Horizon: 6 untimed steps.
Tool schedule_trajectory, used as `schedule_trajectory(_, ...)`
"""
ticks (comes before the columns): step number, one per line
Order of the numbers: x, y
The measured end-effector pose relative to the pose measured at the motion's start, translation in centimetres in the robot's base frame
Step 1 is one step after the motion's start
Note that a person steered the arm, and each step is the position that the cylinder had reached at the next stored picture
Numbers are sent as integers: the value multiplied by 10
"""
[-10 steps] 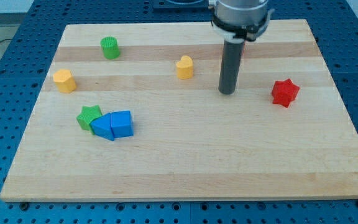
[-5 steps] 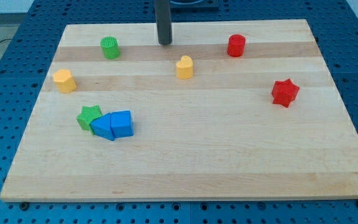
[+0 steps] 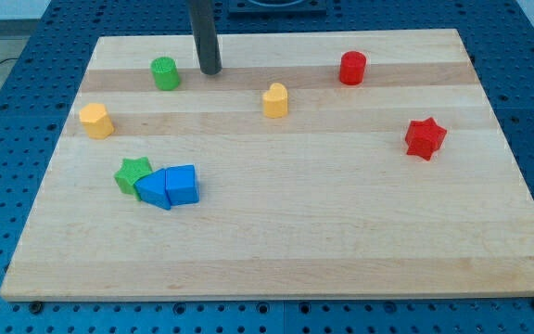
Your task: Place green circle below yellow heart
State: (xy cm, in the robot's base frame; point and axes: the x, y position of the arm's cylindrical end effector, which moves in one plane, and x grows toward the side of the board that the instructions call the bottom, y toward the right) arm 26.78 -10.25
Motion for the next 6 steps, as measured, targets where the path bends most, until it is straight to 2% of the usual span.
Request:
schedule_trajectory(1, -40, -29)
schedule_trajectory(2, -24, -115)
schedule_trajectory(3, 27, -124)
schedule_trajectory(4, 35, -89)
schedule_trajectory(6, -17, -142)
